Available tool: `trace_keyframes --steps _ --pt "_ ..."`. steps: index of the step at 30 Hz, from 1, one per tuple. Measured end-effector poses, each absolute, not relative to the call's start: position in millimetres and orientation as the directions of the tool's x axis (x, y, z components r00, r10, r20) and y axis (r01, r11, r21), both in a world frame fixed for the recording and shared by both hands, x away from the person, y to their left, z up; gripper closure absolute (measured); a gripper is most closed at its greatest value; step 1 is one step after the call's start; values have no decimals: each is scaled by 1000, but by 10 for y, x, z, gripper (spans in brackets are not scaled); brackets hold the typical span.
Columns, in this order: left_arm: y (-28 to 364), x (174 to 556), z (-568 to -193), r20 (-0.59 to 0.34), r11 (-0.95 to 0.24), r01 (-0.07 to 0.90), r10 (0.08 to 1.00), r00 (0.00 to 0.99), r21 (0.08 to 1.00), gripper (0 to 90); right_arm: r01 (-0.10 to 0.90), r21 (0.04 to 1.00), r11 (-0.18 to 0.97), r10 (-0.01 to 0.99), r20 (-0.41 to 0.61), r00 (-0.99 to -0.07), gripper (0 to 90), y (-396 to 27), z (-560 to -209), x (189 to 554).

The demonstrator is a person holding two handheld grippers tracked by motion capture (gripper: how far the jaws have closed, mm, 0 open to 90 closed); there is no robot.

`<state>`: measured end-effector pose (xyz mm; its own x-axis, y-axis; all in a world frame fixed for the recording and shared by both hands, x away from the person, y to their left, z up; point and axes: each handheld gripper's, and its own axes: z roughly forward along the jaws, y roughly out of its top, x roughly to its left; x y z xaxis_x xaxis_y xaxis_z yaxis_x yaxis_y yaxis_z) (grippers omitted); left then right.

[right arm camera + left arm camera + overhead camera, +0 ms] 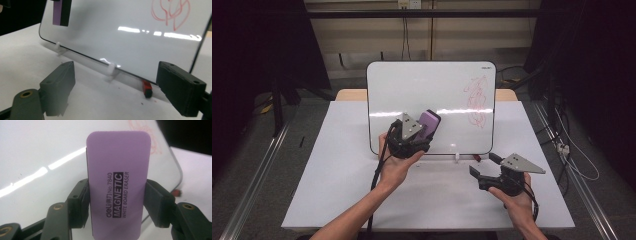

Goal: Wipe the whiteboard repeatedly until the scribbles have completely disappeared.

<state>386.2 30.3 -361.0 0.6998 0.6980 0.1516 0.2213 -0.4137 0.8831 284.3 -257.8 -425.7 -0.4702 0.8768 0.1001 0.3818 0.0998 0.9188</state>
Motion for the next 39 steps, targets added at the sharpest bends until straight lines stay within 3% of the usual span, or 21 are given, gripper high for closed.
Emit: trace_keyframes --steps 12,27,39 --pt "-64 4033 -3490 335 -569 143 648 684 810 414 373 924 81 890 102 -445 88 -2662 -4246 2814" --pt "-659 4364 -3345 338 -628 161 596 729 761 414 369 927 73 900 98 -424 66 -2695 -4245 2805" --pt "-953 4393 -3421 428 -693 102 548 719 714 414 370 926 71 900 101 -425 69 -2705 -4244 2805"
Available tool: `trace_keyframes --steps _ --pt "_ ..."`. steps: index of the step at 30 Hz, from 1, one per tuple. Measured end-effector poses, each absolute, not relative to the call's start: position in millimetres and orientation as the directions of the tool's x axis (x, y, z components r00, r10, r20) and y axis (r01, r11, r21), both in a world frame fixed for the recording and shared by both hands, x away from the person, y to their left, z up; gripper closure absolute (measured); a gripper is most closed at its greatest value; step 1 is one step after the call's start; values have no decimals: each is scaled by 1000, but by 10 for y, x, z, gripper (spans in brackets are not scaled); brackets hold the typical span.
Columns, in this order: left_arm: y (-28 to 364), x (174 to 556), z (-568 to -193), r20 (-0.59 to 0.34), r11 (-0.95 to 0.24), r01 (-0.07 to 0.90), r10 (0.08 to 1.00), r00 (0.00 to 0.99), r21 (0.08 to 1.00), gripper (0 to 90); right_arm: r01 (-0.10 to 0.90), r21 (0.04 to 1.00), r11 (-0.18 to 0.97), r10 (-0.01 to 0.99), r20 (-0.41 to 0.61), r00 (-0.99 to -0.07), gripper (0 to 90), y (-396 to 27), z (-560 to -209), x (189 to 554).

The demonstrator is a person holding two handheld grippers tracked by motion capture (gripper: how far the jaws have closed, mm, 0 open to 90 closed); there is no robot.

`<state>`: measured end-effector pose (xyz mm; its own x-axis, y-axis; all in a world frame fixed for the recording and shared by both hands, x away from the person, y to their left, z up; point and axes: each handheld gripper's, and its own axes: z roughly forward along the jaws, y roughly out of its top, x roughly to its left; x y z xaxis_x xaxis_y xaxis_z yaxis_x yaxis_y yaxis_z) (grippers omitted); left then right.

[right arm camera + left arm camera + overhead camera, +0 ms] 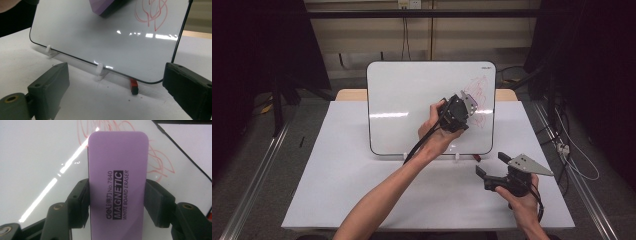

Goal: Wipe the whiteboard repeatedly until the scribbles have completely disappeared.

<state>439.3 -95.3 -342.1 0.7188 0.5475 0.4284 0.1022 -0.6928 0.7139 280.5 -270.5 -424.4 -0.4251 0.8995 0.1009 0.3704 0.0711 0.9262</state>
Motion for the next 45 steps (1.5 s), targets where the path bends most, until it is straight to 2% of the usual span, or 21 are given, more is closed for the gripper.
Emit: trace_keyframes --steps 12,25,31,36,41,45 --pt "-1044 4456 -3513 468 -715 79 532 705 694 411 370 927 66 902 103 -420 71 -2718 -4247 2803" --pt "-1102 4417 -3607 462 -714 73 524 715 697 410 371 927 65 902 104 -418 74 -2720 -4254 2802" --pt "-1177 4324 -3705 470 -727 58 500 727 684 411 366 928 68 900 101 -423 75 -2717 -4254 2795" --pt "-1302 4191 -3833 496 -762 20 441 748 647 411 367 928 69 900 101 -425 75 -2718 -4253 2794" --pt "-1292 4283 -3740 493 -762 23 441 750 648 411 367 928 70 899 101 -426 77 -2718 -4256 2794" --pt "-1247 4461 -3557 465 -726 60 499 731 685 410 366 928 70 900 100 -424 77 -2725 -4260 2792"
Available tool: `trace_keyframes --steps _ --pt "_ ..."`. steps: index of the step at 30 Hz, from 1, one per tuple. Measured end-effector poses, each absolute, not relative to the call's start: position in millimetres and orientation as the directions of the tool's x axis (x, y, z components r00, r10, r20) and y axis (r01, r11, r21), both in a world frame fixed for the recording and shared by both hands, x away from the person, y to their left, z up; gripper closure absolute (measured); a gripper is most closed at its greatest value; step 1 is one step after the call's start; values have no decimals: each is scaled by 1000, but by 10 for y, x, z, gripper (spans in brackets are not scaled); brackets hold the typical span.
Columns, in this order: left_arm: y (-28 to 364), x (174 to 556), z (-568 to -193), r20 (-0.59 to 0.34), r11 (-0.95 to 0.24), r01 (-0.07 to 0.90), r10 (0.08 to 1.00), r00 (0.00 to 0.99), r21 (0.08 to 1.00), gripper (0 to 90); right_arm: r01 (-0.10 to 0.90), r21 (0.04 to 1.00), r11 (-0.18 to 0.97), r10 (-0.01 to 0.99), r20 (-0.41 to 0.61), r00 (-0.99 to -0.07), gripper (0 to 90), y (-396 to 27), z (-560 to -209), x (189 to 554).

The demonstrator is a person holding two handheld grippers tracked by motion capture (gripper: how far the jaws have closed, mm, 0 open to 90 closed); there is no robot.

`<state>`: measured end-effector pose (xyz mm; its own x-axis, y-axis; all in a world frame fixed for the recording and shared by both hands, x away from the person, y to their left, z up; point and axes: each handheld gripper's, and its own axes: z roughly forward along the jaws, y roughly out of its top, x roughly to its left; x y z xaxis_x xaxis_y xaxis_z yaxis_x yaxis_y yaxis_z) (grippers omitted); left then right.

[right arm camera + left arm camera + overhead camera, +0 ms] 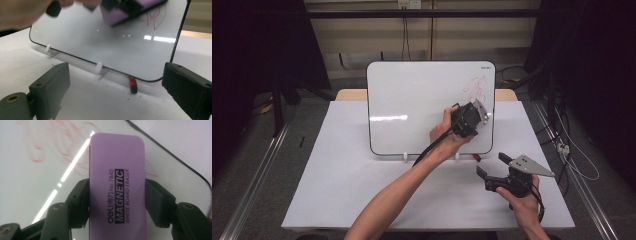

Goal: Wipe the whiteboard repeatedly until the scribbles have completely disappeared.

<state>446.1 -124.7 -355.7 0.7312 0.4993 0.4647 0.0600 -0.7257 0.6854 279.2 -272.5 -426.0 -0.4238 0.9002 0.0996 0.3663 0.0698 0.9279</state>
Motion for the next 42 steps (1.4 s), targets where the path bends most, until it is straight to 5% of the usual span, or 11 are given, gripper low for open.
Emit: trace_keyframes --steps 8,23,36,42 --pt "-1200 4657 -3365 452 -702 75 533 715 709 410 366 928 65 903 101 -418 78 -2745 -4263 2791" --pt "-1448 4193 -3839 516 -805 -32 349 782 593 411 368 928 65 902 103 -418 78 -2744 -4266 2791" --pt "-1223 4666 -3379 433 -698 87 532 727 711 411 366 929 61 904 104 -415 78 -2765 -4268 2781" --pt "-1265 4584 -3470 456 -720 58 497 738 691 411 366 929 58 904 107 -414 78 -2766 -4267 2784"
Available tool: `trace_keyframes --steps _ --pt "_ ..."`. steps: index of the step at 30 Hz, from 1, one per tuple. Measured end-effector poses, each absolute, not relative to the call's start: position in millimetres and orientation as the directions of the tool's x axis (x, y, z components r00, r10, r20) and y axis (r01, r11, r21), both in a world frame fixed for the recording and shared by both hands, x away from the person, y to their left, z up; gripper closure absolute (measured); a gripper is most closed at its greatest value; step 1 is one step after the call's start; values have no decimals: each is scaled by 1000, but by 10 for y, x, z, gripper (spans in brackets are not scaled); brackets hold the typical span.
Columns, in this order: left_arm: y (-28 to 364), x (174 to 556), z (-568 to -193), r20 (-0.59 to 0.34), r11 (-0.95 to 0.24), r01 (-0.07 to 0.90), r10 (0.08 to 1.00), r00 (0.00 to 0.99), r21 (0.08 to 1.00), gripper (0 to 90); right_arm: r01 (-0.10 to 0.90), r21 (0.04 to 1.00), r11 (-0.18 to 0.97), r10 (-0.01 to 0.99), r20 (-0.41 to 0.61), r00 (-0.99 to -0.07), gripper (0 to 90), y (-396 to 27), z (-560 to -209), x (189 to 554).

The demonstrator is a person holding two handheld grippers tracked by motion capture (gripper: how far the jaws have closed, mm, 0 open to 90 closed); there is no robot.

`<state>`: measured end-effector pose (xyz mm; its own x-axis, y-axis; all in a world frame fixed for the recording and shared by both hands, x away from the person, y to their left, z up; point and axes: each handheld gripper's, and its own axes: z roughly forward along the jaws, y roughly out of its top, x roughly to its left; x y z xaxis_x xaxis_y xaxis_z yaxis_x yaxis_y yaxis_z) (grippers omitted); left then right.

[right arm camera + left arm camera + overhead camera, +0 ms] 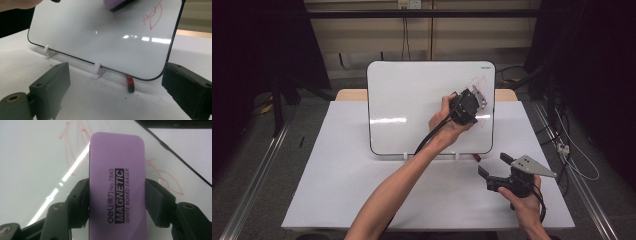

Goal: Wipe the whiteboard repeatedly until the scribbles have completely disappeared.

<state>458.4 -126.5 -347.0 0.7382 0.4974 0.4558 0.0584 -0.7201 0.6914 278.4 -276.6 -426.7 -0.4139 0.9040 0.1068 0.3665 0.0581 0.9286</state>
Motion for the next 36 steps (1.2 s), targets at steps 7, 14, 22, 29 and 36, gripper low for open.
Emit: trace_keyframes --steps 7,14,22,29,36 --pt "-1261 4544 -3556 454 -694 27 498 739 719 411 367 928 58 903 108 -417 78 -2760 -4268 2787" --pt "-1370 4370 -3744 483 -722 -27 433 761 691 410 364 929 62 903 102 -417 78 -2756 -4267 2784" --pt "-1412 4259 -3855 502 -758 -51 379 777 651 410 367 928 65 902 103 -420 78 -2763 -4272 2775" --pt "-1306 4630 -3439 466 -694 32 517 718 720 411 364 930 61 904 103 -416 78 -2774 -4269 2772" --pt "-1372 4556 -3516 483 -722 11 474 737 692 412 366 929 56 905 108 -412 78 -2788 -4271 2776"
